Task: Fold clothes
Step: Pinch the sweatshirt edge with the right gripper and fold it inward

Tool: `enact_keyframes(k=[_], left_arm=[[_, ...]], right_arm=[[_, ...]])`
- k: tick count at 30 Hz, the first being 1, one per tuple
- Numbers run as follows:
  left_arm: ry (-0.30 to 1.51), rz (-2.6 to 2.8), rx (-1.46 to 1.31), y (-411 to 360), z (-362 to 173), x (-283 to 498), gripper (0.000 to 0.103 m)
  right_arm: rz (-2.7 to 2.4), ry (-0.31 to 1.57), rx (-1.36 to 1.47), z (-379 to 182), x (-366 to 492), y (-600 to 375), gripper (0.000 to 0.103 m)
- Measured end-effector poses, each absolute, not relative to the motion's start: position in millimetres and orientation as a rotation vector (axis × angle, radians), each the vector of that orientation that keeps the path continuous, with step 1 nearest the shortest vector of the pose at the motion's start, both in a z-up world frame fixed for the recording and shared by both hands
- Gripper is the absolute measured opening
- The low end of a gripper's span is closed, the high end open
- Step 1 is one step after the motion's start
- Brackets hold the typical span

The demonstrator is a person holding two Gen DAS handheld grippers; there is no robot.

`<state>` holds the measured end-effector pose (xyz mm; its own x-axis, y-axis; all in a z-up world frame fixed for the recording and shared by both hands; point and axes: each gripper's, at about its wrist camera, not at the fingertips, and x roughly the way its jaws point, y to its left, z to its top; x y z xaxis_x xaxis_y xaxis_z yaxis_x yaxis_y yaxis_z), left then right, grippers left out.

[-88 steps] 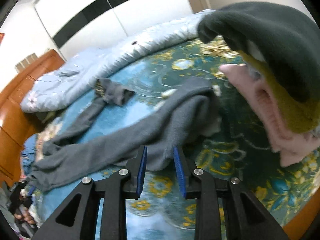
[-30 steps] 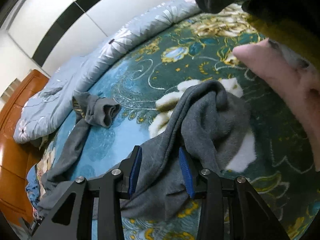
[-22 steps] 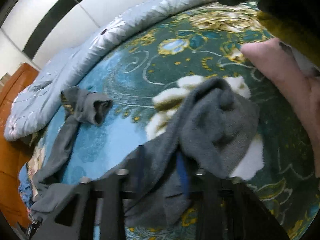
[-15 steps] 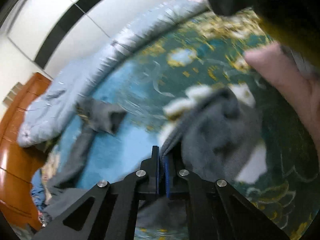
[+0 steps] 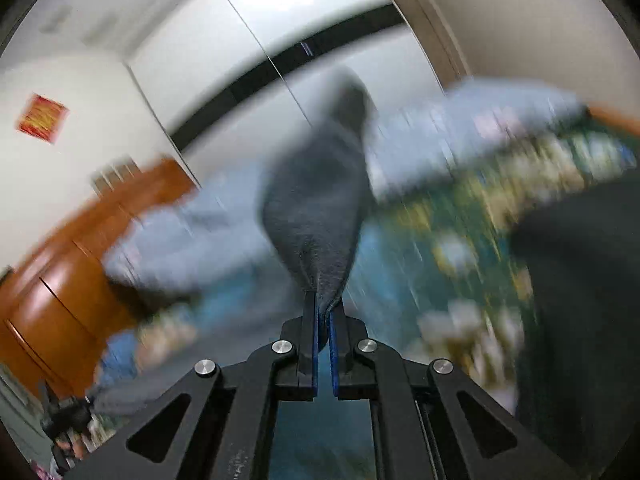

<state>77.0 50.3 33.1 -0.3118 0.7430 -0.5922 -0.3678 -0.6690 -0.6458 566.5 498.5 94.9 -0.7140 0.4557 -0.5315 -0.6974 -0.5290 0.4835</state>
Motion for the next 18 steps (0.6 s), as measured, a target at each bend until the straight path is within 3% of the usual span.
enact_keyframes(k=[4,7,14,18], left_arm=[[-0.546,2.010,-1.371,30,-23,89,0.011],[-0.577,2.023,-1.397,18,-35,94,0.011],[-0.523,2.143,-1.294,18,-10,99,0.011],[-0.480,2.164,-1.354,24,-23,101,0.011]], right_arm=[[2.123,1.089,-0.582,24,587,488,0.004],[2.044,1.205,-0.657,-21,602,483,0.004],[2.105,1.136,-0.692,-8,601,471,0.004],[2.077,1.114,-0.762,-25,599,460,0.006]])
